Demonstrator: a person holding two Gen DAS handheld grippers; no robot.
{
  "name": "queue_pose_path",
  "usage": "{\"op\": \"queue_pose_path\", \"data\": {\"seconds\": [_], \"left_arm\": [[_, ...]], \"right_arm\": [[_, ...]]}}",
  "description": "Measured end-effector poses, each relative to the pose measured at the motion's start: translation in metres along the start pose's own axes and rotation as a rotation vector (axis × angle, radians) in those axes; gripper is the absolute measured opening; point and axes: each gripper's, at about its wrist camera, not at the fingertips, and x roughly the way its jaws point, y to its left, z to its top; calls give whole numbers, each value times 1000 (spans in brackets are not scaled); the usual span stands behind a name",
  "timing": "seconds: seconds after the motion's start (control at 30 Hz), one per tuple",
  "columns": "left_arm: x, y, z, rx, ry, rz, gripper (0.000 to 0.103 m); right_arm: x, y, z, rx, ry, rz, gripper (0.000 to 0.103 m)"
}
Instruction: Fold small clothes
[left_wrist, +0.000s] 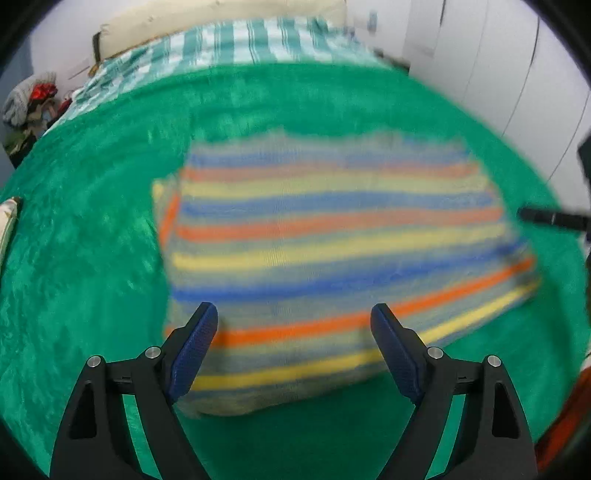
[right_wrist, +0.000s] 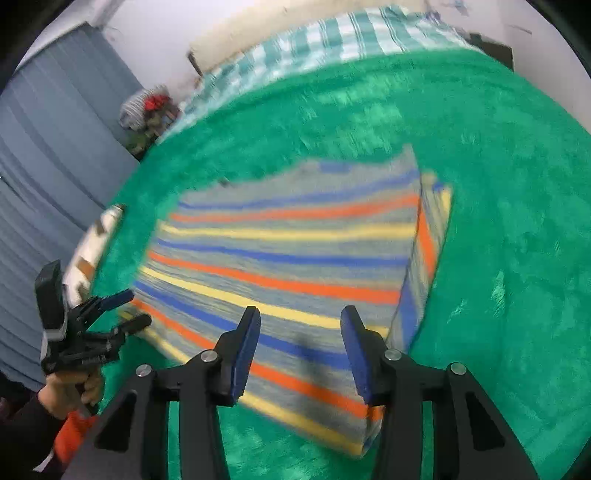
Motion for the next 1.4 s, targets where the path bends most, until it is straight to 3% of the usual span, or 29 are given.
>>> {"op": "queue_pose_path", "data": {"seconds": [0.07, 0.1, 0.23, 0.27, 0.3, 0.33, 0.47, 0.57, 0.7, 0.83, 0.93, 0.97, 1.03, 1.07, 1.1, 1.13, 1.23, 1.4], "left_arm": [[11, -5, -24, 55, 54, 24, 83], [4, -8, -37, 103, 13, 37, 84], [-15, -18, -57, 194, 17, 54, 87], [-21, -21, -59, 204, 13, 46, 87], [-29, -27, -61, 212, 4, 25, 87], [-34, -34, -60, 216, -7, 6, 87], [-49, -84, -48, 277, -59, -106, 87], [-48, -128, -31, 326, -76, -229, 87], [-27, -190, -6, 369, -93, -326, 87], [10, -226, 5, 364, -34, -360, 85], [25, -242, 5, 379, -36, -328, 77], [24, -244, 5, 385, -53, -333, 68], [26, -249, 6, 387, -65, -329, 36], [29, -249, 9, 376, -64, -310, 11], [32, -247, 12, 347, -60, -303, 8], [34, -242, 17, 297, -52, -331, 7], [21, -220, 24, 185, -70, -397, 6], [-27, -145, 28, -46, -161, -463, 6]], "right_arm": [[18, -14, -13, 25, 61, -31, 42], [22, -20, -20, 30, 73, -22, 39], [-1, -35, -42, 48, 43, -17, 41], [-10, -38, -45, 60, 28, -13, 46], [-16, -42, -47, 73, 20, -28, 57], [-25, -47, -47, 87, 1, -45, 61], [-56, -73, -34, 170, -101, -10, 64], [-57, -89, -11, 228, -113, 40, 64], [-34, -106, 25, 245, -37, 122, 65], [4, -116, 58, 251, 63, 183, 65], [28, -118, 75, 244, 86, 194, 65], [34, -120, 80, 253, 84, 196, 65], [43, -123, 88, 281, 70, 221, 64], [48, -124, 91, 296, 62, 232, 54], [51, -124, 93, 306, 57, 237, 26], [54, -123, 95, 311, 59, 235, 10], [44, -108, 100, 311, 18, 204, 10], [20, -45, 119, 246, -56, 269, 10]]}}
